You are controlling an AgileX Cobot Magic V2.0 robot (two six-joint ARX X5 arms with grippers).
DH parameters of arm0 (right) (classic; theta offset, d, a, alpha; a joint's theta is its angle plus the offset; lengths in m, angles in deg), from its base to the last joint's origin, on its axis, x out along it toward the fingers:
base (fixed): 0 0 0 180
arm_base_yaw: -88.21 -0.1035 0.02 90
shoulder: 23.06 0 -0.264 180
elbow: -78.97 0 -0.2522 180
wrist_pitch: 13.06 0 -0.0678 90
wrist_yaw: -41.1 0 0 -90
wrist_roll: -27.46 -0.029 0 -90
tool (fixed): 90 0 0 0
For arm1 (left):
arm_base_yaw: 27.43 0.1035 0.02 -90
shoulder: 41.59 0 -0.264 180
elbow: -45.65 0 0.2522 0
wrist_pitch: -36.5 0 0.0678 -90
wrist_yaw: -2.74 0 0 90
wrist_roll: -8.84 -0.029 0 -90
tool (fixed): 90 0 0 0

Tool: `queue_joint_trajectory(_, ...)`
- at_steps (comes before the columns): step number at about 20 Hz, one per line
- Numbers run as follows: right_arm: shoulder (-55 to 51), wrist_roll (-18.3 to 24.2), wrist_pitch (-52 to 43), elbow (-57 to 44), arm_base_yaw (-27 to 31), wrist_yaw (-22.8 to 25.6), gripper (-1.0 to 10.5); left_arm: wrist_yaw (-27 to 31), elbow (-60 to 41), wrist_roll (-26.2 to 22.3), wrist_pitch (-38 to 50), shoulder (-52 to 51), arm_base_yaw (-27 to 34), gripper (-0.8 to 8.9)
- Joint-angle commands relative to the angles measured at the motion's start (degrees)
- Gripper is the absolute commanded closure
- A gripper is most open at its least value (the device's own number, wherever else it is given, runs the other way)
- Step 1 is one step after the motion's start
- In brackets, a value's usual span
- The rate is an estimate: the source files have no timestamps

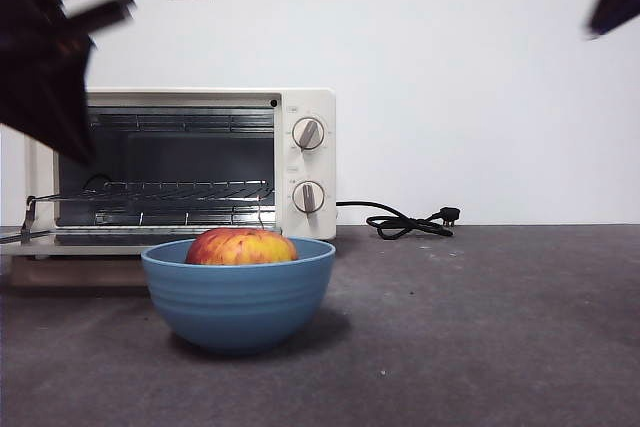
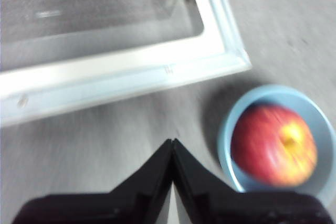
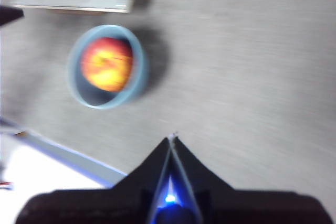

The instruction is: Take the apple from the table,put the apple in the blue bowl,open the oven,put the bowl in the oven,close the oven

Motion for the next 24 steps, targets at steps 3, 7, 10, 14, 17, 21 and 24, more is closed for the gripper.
queue_joint_trajectory(3, 12.57, -2.62, -6.36, 0.87, -1.14, -5.27, 9.4, 0.2, -0.24, -3.65, -10.27, -10.25, -0.61, 8.21)
queue_joint_trajectory(7, 25.33, -2.54, -4.92, 9.66, -4.85, -0.81, 7.5, 0.2, -0.24, -4.04, -18.05, -18.97, -0.61, 8.2)
queue_joint_trajectory(10, 34.1, -1.6, -3.61, 17.51, -7.37, 2.21, 7.2, 0.22, -0.22, -4.11, -20.9, -24.24, -0.61, 8.19)
queue_joint_trajectory(14, 43.54, -0.96, -2.71, 24.15, -9.66, 2.54, 7.2, 0.59, -0.2, -4.5, -23.91, -28.39, -0.61, 8.19)
queue_joint_trajectory(17, 48.11, -1.03, -3.65, 25.66, -10.97, 3.19, 7.2, 0.61, -0.2, -4.52, -26.64, -29.53, -0.61, 8.18)
queue_joint_trajectory(21, 52.06, -1.07, -5.7, 25.66, -12.24, 4.48, 7.2, 0.59, -0.2, -4.5, -29.31, -29.59, -0.61, 8.18)
queue_joint_trajectory(24, 54.23, -1.2, -7.21, 25.64, -12.79, 7.72, 7.2, 0.61, -0.2, -4.5, -29.81, -29.59, -0.61, 8.18)
